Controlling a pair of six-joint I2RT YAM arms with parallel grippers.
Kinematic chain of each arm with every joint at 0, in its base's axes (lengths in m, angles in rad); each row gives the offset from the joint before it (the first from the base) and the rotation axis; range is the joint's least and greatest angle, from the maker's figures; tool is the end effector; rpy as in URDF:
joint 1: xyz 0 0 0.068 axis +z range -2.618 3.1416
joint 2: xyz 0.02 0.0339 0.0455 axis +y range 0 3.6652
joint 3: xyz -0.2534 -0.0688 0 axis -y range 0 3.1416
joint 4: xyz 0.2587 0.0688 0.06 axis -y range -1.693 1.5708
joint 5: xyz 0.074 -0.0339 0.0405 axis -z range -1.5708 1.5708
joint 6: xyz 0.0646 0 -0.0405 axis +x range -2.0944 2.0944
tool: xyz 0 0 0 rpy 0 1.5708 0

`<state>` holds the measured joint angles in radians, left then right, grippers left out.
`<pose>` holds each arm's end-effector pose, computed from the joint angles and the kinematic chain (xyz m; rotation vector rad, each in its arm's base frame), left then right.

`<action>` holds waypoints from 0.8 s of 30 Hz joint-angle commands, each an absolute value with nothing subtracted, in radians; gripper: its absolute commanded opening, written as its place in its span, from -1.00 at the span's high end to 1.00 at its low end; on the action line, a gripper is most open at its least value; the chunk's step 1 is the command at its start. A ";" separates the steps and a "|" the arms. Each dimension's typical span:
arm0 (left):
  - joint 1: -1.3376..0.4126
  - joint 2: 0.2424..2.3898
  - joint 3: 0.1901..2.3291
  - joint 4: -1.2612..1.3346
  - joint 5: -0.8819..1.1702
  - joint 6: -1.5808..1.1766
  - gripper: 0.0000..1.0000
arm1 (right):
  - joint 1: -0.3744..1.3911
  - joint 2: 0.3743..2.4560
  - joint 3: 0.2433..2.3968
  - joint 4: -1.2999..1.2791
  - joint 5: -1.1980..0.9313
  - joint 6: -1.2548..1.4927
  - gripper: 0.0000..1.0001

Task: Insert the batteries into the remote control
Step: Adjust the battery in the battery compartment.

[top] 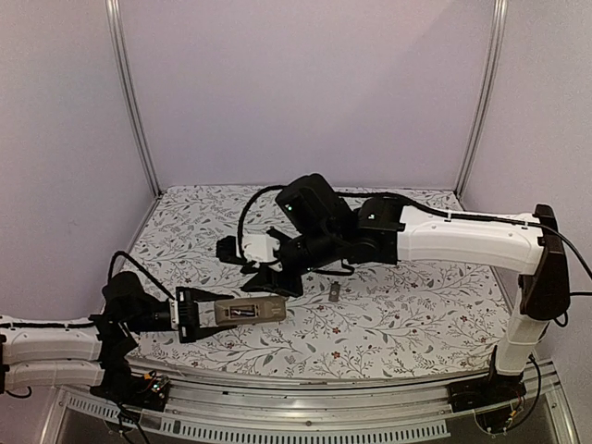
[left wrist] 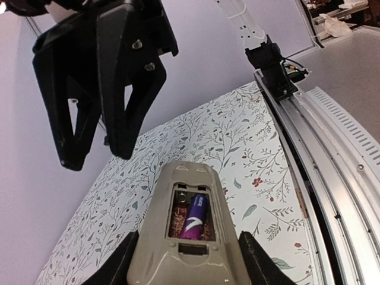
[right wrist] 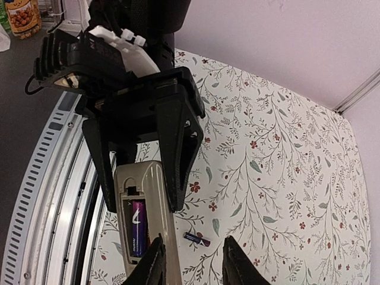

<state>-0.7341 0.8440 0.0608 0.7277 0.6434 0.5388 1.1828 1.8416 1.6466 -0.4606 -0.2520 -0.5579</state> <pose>0.1246 -0.1646 0.1559 1.3402 0.9749 -0.6700 0.1597 0.4333 0.2831 -1.8269 1.3549 0.6173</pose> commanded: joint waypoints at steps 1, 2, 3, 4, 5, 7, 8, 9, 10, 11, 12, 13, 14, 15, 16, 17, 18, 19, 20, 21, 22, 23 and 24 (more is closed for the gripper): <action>-0.646 0.803 0.087 0.689 0.530 0.411 1.00 | 1.091 1.731 1.572 -0.348 -0.323 -0.519 0.34; -0.613 0.789 0.093 0.678 0.510 0.383 1.00 | 1.050 1.696 1.535 -0.317 -0.358 -0.509 0.31; -0.580 0.772 0.097 0.677 0.502 0.349 1.00 | 1.005 1.671 1.497 -0.285 -0.436 -0.494 0.25; -0.552 0.751 0.105 0.664 0.501 0.329 1.00 | 0.962 1.656 1.457 -0.252 -0.491 -0.483 0.18; -0.526 0.738 0.110 0.649 0.497 0.318 1.00 | 0.928 1.637 1.422 -0.219 -0.524 -0.474 0.12; -0.484 0.710 0.113 0.623 0.483 0.299 1.00 | 0.903 1.630 1.370 -0.191 -0.545 -0.524 0.03; -0.461 0.700 0.116 0.612 0.477 0.287 1.00 | 0.901 1.634 1.357 -0.188 -0.544 -0.559 0.00; -0.438 0.692 0.119 0.606 0.465 0.269 1.00 | 0.900 1.654 1.359 -0.187 -0.546 -0.604 -0.03; -0.411 0.686 0.122 0.604 0.456 0.245 1.00 | 0.898 1.671 1.368 -0.188 -0.555 -0.640 -0.07; -0.384 0.679 0.123 0.608 0.452 0.223 1.00 | 0.897 1.703 1.386 -0.201 -0.575 -0.660 -0.10; -0.359 0.673 0.122 0.613 0.450 0.204 1.00 | 0.897 1.757 1.420 -0.236 -0.608 -0.700 -0.11; -0.339 0.665 0.120 0.621 0.450 0.192 1.00 | 0.898 1.797 1.464 -0.290 -0.643 -0.740 -0.12; -0.325 0.659 0.118 0.624 0.453 0.186 1.00 | 0.902 1.858 1.525 -0.342 -0.668 -0.790 -0.13; -0.317 0.652 0.117 0.624 0.454 0.185 1.00 | 0.909 1.905 1.589 -0.404 -0.683 -0.811 -0.14; -0.312 0.645 0.115 0.624 0.454 0.185 1.00 | 0.923 1.985 1.650 -0.489 -0.682 -0.843 -0.14; -0.308 0.641 0.113 0.622 0.457 0.184 1.00 | 0.940 2.047 1.706 -0.535 -0.657 -0.897 -0.14; -0.305 0.636 0.110 0.621 0.465 0.185 1.00 | 0.960 2.087 1.745 -0.571 -0.619 -0.929 -0.15; -0.304 0.633 0.107 0.625 0.470 0.185 1.00 | 0.979 2.142 1.778 -0.597 -0.584 -0.973 -0.15; -0.304 0.631 0.103 0.629 0.479 0.186 1.00 | 0.998 2.171 1.802 -0.616 -0.561 -1.004 -0.15; -0.304 0.630 0.099 0.635 0.483 0.184 1.00 | 1.012 2.209 1.826 -0.633 -0.553 -1.041 -0.16; -0.304 0.630 0.097 0.640 0.485 0.182 1.00 | 1.021 2.233 1.851 -0.652 -0.558 -1.063 -0.16; -0.303 0.632 0.095 0.644 0.485 0.181 1.00 | 1.027 2.273 1.876 -0.672 -0.564 -1.073 -0.16; -0.303 0.630 0.095 0.644 0.484 0.183 1.00 | 1.031 2.300 1.908 -0.689 -0.578 -1.078 -0.16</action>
